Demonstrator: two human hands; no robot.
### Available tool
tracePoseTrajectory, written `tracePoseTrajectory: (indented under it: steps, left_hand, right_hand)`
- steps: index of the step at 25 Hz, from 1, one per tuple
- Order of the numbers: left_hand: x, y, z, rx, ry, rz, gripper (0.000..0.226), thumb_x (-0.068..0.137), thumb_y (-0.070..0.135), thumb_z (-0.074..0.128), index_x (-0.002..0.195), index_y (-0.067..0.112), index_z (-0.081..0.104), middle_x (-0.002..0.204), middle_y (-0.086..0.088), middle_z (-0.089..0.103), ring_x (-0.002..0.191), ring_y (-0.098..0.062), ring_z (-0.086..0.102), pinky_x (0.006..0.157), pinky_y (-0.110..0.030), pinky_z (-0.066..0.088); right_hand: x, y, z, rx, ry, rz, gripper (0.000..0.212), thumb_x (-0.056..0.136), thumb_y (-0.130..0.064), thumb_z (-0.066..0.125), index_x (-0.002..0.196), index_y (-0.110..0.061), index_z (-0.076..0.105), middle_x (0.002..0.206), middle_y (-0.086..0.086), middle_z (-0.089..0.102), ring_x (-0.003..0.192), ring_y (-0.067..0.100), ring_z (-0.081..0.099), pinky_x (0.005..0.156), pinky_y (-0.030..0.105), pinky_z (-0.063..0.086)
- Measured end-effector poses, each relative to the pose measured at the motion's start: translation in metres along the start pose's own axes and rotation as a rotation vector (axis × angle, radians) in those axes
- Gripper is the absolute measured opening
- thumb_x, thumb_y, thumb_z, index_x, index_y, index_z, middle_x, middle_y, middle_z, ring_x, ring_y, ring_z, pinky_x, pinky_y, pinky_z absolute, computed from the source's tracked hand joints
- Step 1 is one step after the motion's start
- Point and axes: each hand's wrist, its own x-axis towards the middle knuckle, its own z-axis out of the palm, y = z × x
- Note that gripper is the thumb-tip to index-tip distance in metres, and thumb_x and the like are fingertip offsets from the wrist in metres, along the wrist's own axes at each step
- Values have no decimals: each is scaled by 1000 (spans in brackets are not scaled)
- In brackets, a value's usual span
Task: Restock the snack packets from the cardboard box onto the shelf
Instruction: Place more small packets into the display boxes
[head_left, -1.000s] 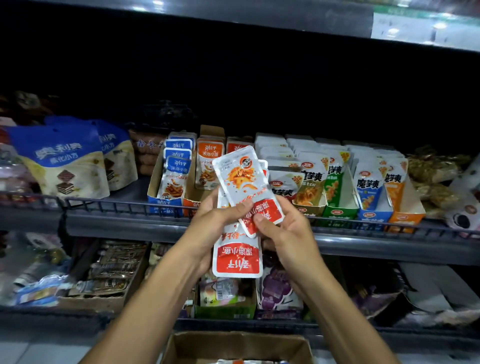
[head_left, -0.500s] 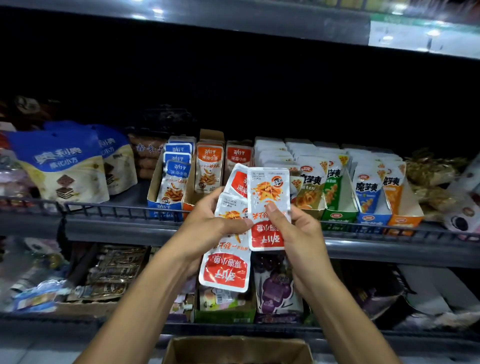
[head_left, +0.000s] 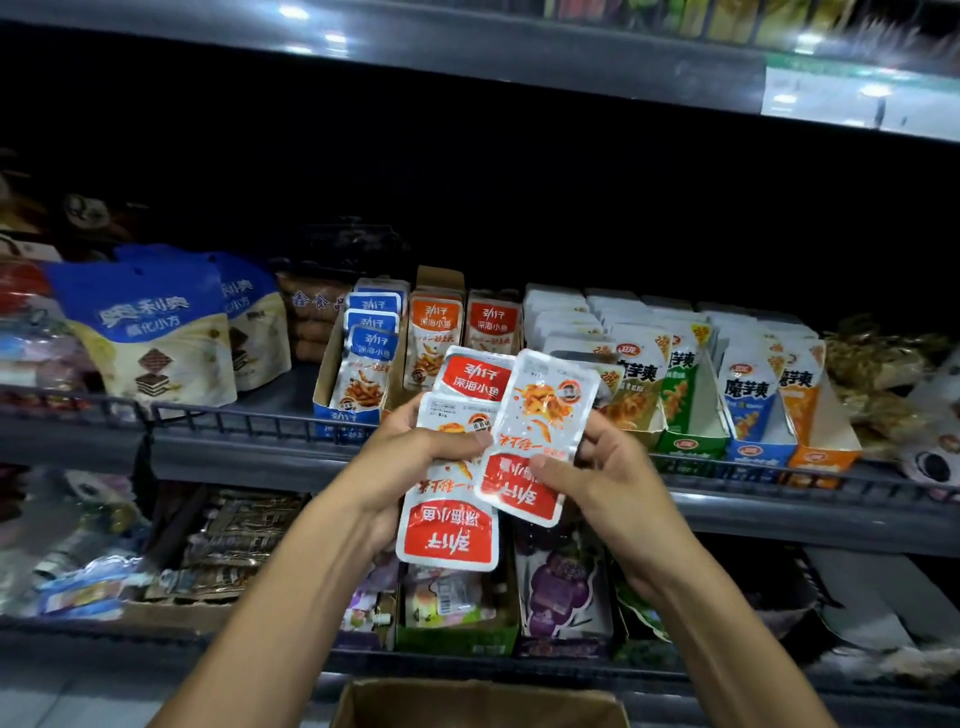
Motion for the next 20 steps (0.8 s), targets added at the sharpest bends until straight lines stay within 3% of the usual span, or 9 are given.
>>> tracePoseTrajectory:
  steps: [2,5,7,10,12,14,17,20]
  left_hand:
    - [3,1,-4,-94,90,18,43,80,0,72,121,11,63,99,-16,76,70,-27,74,58,-37,61]
    - [9,9,-16,-326,202,18,37,87,8,67,124,6,65,94,-13,74,58,-20,72,47,-31,57]
    - [13,19,-27,-441,234,29,35,92,11,63,126,5,63,92,-10,72,54,-17,71,44,-29,55]
    - [19,30,-35,-495,234,63,28,92,11,63,119,6,66,93,-10,73,58,-18,72,46,-29,57]
    - [28,31,-38,-499,265,71,33,89,11,67,122,8,65,106,-13,74,71,-22,72,51,-33,60]
    - [43,27,-48,-535,306,67,41,86,12,71,127,10,62,113,-13,72,84,-26,72,58,-37,61]
    - [57,18,-52,-582,328,33,47,84,10,73,129,9,60,114,-15,72,99,-33,71,78,-45,59]
    - [62,15,-52,-592,312,34,45,83,12,76,126,11,61,110,-13,73,96,-32,72,82,-48,58]
  right_hand:
    - [-4,-16,3,-240,142,-125,22,88,-9,64,100,-28,65,96,-4,71,80,11,71,65,28,60]
    - [7,-59,2,-848,227,-353,23,92,-28,60,115,-29,62,98,-10,62,77,8,65,60,27,59]
    - [32,-89,9,-1116,220,-482,24,93,-34,58,116,-30,60,97,-8,60,79,12,63,61,28,55]
    - [89,-122,22,-1547,193,-619,22,84,-29,71,104,-19,68,99,4,67,87,21,62,67,28,44]
    - [128,-132,29,-1808,129,-549,28,81,-19,70,108,-17,67,106,10,67,93,26,61,71,31,47]
    - [160,-131,37,-1886,65,-472,33,83,-14,68,116,-16,65,111,11,65,95,27,61,76,33,49]
    - [190,-114,45,-1880,18,-436,22,89,-11,61,111,-13,65,109,9,66,91,24,60,79,34,49]
    - [208,-84,50,-1968,5,-381,20,87,-13,64,108,-16,63,107,8,65,90,24,60,85,38,51]
